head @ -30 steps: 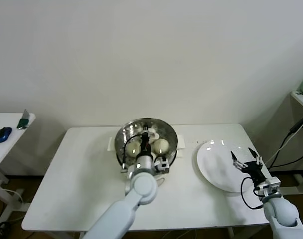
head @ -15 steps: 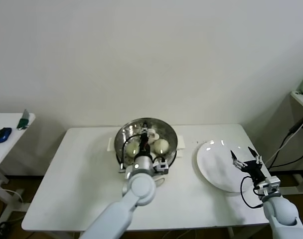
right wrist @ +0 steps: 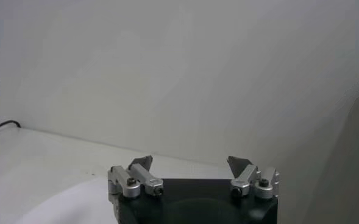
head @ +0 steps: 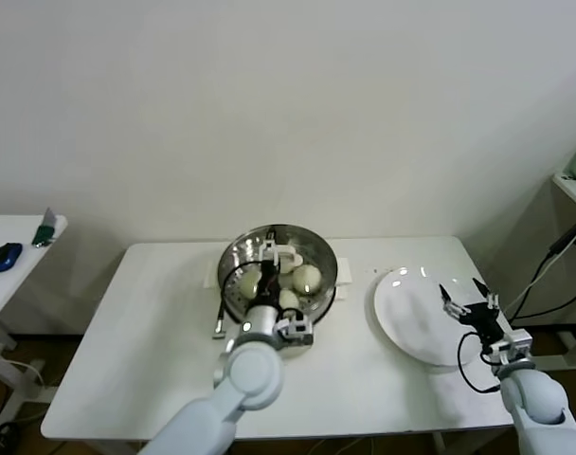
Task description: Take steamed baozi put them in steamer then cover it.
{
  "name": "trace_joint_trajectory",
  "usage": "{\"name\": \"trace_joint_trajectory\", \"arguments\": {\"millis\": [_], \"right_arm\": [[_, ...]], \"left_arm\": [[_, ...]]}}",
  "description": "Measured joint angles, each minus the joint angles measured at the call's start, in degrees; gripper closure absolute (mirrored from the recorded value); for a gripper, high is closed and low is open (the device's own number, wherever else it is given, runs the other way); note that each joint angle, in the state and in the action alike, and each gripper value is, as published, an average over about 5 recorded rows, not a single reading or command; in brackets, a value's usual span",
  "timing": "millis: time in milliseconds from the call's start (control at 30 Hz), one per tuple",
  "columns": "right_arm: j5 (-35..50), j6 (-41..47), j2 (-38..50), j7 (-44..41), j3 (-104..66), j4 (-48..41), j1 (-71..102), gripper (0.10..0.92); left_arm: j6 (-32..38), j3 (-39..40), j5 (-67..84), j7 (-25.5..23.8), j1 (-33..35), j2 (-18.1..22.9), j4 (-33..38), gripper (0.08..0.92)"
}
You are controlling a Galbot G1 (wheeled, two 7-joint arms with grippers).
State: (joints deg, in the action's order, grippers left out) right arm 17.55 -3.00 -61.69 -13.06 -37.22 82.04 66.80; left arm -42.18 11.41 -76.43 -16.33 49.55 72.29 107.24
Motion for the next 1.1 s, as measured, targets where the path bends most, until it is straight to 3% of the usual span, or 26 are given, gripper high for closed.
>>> {"name": "trace_joint_trajectory", "arguments": {"millis": [333, 533, 900, 1100], "right_arm": [[0.08, 1.83, -0.08, 0.53, -0.31, 1.41, 0.5, 0.203], [0.86, 1.92, 0.23, 0.59, -0.11, 3.21, 1.35, 0.203], [0.5, 1.81, -1.03, 0.91, 0.76, 7.52, 3.26, 0.203], [0.05, 1.73, -1.93, 0.93, 1.42, 9.59, 4.03, 0.203]], "left_arm": [[-0.02, -0.89, 2.75, 0.77, 2.81, -3.34, 6.12, 0.177], [-0.02, -5.75, 7.9, 3.94, 6.41, -6.25, 11.46, 0.177], [0.7, -27.36, 39.15, 16.83, 19.43, -6.58, 15.99, 0.177], [9.74, -38.45, 57.73, 20.79, 27.36, -3.07, 14.87, 0.177]]}}
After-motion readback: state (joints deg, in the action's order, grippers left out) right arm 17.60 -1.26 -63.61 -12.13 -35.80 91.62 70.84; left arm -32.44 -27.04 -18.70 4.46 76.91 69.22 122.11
